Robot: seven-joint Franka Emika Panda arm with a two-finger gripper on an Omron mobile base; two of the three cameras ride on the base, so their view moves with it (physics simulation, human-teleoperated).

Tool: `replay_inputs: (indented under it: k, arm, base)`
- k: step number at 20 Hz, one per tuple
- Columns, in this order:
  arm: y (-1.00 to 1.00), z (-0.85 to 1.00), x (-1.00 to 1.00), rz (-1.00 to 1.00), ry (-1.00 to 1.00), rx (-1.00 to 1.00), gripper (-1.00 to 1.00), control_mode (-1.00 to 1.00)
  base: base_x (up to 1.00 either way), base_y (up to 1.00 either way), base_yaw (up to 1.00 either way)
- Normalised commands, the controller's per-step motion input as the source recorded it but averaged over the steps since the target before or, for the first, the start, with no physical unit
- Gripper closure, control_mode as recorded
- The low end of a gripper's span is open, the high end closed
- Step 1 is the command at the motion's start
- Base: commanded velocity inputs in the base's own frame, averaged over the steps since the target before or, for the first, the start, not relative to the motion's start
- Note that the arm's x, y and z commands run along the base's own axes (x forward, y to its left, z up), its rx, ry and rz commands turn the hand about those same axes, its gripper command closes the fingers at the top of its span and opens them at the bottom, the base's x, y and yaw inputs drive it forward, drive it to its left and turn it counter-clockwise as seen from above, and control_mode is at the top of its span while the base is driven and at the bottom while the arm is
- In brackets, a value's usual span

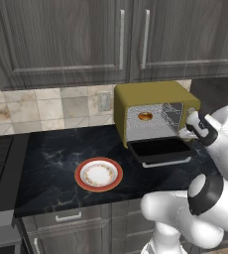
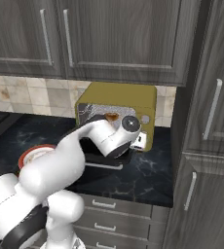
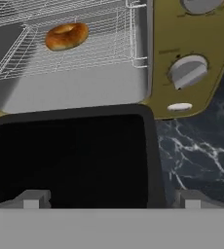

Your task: Pick up the bagel from the plate, place it on the toaster oven rack, close the door, and set the timer.

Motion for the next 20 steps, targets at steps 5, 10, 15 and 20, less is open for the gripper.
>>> replay_inputs:
  k: [5, 10, 15, 20]
  arm:
    - [-0.37, -0.02, -0.87, 0.03, 0.00, 0.00, -1.00, -1.00]
    - [-0.13, -0.30, -0.83, 0.09, -0.02, 0.00, -1.00, -1.00]
    - [-0.01, -0.32, -0.64, 0.09, -0.10, 0.00, -1.00, -1.00]
    - [0.02, -0.16, -0.21, 0.08, -0.20, 0.00, -1.00, -1.00]
  base:
    - [0.00, 0.00, 0.00]
    - [0.00, 0.00, 0.00]
    - [0.00, 0.00, 0.00]
    - [0.00, 0.00, 0.00]
